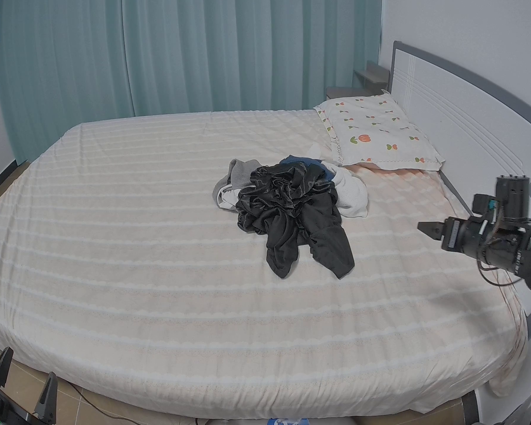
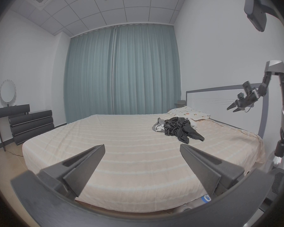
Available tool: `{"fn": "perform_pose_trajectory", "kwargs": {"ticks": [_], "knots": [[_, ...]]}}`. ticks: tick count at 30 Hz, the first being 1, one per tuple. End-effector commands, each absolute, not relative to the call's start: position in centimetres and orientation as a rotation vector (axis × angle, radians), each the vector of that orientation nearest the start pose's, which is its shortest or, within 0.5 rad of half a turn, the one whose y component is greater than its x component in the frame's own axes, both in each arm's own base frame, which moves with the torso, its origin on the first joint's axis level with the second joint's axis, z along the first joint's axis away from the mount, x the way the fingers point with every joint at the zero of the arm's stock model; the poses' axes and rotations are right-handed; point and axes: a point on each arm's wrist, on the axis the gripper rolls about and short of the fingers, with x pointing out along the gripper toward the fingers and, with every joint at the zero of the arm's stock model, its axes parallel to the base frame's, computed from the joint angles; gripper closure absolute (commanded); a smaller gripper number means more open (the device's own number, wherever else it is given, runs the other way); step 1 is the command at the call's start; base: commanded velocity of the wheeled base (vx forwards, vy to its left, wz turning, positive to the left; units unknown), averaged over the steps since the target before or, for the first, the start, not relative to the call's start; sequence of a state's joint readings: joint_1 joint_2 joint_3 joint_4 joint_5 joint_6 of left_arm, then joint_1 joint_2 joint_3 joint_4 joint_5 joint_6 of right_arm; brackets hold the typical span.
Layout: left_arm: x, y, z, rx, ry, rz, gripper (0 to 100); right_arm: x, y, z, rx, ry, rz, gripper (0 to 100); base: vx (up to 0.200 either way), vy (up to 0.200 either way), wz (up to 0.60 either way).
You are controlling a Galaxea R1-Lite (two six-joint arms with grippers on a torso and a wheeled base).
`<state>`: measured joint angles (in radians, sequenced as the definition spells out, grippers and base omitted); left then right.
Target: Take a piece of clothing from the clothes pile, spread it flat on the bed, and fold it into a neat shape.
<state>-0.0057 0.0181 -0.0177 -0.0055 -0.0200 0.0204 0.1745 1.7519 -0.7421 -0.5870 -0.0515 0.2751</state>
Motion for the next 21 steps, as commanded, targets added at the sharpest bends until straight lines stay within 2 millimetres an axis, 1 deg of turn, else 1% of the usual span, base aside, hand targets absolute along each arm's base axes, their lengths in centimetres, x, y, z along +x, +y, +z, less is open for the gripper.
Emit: {"fn": "perform_pose_trajectory", "kwargs": {"ticks": [1,3,4,5,11,13,15,16,21], "knots": [[-2.2,0.0,7.6,0.020,0.003,-0.026,0,44.0,11.7,-1.0,0.294,0.527,0.005,0,0.000,0.000,0.00],[-2.2,0.0,7.6,0.018,0.004,-0.025,0,44.8,12.0,-1.7,0.293,0.533,0.005,0,0.000,0.000,0.00],[-2.2,0.0,7.6,0.018,0.004,-0.023,0,44.9,12.1,-1.8,0.292,0.535,0.006,0,0.000,0.000,0.00],[-2.2,0.0,7.6,0.018,0.004,-0.026,0,45.5,12.9,-2.0,0.297,0.550,0.011,0,0.000,0.000,0.00],[-2.2,0.0,7.6,0.017,0.004,-0.025,0,47.4,14.6,-2.9,0.333,0.554,0.009,0,0.000,0.000,0.00],[-2.2,0.0,7.6,0.017,0.003,-0.025,0,47.6,15.1,-3.6,0.328,0.567,0.008,0,0.000,0.000,0.00],[-2.2,0.0,7.6,0.017,0.003,-0.025,0,47.6,15.2,-3.7,0.326,0.569,0.010,0,0.000,0.000,0.00],[-2.2,0.0,7.6,0.018,0.003,-0.025,0,47.8,15.9,-4.2,0.324,0.570,0.017,0,0.000,0.000,0.00],[-2.2,0.0,7.6,0.017,0.003,-0.025,0,48.3,16.4,-4.7,0.325,0.560,0.024,0,0.000,0.000,0.00]]}}
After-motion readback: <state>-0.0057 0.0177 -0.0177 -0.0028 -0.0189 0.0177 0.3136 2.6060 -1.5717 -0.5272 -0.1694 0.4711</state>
